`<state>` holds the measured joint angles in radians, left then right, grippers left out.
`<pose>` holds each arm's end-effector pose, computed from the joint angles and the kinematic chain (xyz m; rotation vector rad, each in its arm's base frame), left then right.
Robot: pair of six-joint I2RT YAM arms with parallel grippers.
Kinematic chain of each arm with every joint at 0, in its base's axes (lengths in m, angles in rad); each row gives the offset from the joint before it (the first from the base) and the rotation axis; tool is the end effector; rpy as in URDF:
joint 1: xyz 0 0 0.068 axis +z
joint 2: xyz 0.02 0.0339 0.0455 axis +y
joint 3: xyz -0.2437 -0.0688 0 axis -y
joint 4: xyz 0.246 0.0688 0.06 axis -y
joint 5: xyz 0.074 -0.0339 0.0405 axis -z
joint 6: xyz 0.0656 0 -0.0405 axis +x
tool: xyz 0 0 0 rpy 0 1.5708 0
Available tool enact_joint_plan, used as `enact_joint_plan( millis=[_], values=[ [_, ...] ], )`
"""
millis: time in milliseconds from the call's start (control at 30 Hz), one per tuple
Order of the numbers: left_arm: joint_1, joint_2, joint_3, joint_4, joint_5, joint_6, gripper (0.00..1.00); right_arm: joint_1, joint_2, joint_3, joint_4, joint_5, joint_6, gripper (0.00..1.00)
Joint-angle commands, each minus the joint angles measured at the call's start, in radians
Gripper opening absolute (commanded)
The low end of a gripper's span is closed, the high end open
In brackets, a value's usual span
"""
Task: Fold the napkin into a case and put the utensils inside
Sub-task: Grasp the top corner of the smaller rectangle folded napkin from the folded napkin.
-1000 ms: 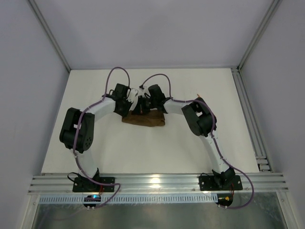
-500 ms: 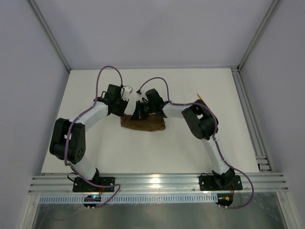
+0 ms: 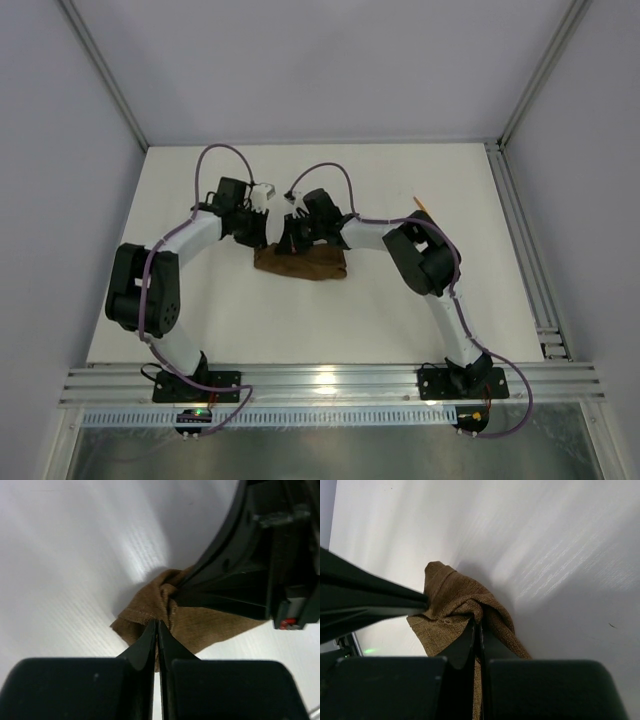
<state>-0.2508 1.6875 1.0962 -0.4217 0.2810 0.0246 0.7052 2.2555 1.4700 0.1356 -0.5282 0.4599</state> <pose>0.3429 -0.1066 0.1520 0.4584 2.5453 -0.4467 0.3551 0.3457 0.0917 -0.6080 2.3229 1.1868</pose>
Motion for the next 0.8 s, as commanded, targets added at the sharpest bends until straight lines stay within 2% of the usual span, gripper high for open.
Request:
enact_joint_plan(
  millis=[0,67,200,467,600,633,667,733,767],
  values=[
    [0.008,-0.037,0.027,-0.023,0.199,-0.017,0.0,0.011,0.009,0.018,-0.079,0.079,0.011,0.03],
    [0.01,-0.043,0.027,-0.043,0.262,-0.015,0.0,0.013,0.016,0.026,-0.083,0.083,0.029,0.03],
    [0.01,-0.072,-0.004,-0.049,0.27,0.001,0.0,0.013,0.021,0.056,-0.111,0.106,0.042,0.03],
    [0.01,-0.026,-0.008,-0.154,0.078,0.119,0.0,0.011,0.041,0.056,-0.061,0.117,0.147,0.04],
    [0.01,-0.006,-0.015,-0.184,0.072,0.169,0.0,0.013,0.035,0.024,-0.016,0.134,0.19,0.04],
    [0.01,-0.002,-0.015,-0.196,0.076,0.173,0.02,0.011,0.033,0.023,-0.014,0.138,0.191,0.04],
    [0.01,-0.005,-0.016,-0.2,0.073,0.178,0.12,0.013,0.033,0.023,-0.014,0.139,0.189,0.04],
    [0.01,-0.044,-0.022,-0.196,0.052,0.176,0.24,0.013,0.033,0.023,-0.016,0.139,0.181,0.04],
    [0.01,-0.064,-0.019,-0.19,0.012,0.176,0.35,0.013,0.032,0.021,-0.017,0.135,0.174,0.04]
  ],
)
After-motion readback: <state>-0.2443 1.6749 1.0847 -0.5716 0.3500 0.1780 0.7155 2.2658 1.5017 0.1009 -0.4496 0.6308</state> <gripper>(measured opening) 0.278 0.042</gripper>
